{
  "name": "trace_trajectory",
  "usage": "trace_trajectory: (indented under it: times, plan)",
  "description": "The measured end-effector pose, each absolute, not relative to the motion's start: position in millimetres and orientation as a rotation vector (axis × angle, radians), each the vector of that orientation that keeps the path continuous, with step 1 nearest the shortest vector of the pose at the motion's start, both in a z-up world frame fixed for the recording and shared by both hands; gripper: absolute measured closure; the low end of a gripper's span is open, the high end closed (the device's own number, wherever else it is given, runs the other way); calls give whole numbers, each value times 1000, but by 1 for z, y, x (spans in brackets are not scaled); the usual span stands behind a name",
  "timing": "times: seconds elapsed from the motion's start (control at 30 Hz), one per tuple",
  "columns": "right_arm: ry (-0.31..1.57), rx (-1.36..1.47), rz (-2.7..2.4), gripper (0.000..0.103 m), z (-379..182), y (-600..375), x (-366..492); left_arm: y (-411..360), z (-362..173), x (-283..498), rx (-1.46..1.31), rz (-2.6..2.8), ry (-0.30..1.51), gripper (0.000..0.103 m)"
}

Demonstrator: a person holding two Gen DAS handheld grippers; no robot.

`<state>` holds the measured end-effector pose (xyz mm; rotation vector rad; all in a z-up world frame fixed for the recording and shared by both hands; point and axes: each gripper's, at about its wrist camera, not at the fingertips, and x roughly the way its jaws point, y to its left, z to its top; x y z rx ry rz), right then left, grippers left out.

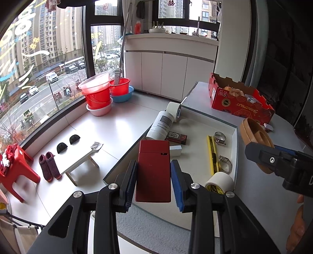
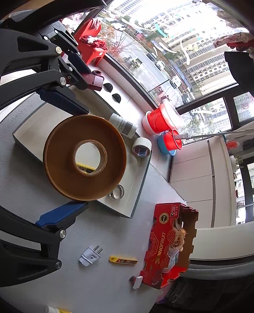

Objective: Organize rigid objects
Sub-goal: 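Carry the red case and brown tape ring over the tray with both tools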

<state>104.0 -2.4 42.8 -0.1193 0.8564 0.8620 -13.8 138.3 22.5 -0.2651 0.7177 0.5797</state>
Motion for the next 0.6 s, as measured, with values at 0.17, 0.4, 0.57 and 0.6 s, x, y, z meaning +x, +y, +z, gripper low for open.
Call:
trace_trajectory:
  times: [0.17, 0.4, 0.57, 0.6]
  plan:
    - [866, -114, 857, 16, 40, -3, 109, 139, 24, -9, -261, 583, 708, 66]
    - [880, -110, 839, 16, 35, -4, 114, 139, 18, 3, -268, 573, 724, 66]
    - [894, -109, 828, 16, 29, -5, 120, 141, 12, 10, -276, 577, 743, 66]
    - [895, -111, 823, 16, 29, -6, 121, 141, 11, 11, -276, 579, 745, 66]
